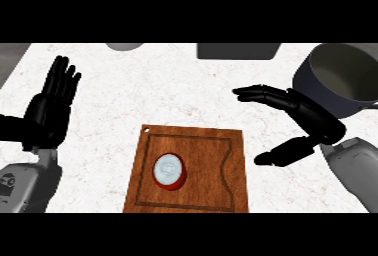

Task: Pick the can from the cutting board and place it in the pot

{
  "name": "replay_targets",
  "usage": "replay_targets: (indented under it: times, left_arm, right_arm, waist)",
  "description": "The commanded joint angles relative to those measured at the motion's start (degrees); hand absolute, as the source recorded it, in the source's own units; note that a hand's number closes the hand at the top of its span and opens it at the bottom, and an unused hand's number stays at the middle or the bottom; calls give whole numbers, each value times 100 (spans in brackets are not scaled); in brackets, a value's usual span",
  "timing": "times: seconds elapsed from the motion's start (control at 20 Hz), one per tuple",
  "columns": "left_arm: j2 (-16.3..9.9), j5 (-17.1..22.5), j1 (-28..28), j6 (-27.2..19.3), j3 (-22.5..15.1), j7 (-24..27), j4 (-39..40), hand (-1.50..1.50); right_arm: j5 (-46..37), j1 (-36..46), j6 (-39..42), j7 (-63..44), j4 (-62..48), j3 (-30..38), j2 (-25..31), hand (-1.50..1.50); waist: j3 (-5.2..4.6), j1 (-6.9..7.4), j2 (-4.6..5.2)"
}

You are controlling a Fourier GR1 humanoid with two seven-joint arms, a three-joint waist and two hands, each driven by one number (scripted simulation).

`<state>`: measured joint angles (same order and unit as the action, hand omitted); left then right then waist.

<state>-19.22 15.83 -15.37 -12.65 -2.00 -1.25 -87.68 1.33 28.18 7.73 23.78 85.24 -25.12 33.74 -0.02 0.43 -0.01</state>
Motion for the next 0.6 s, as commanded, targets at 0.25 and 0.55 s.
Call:
replay_targets:
  times: [0.25,0.55]
  left_arm:
    - [-53,15,-71,145,214,78,159,0]
    - [84,-100,-147,111,156,-52,58,0]
  right_arm:
    - [-1026,758,869,-1944,1006,-742,315,-150]
    - [-1292,854,1359,-3609,1713,-1145,-386,-150]
  waist:
    - [-10,-51,-29]
    - [-4,-64,-22]
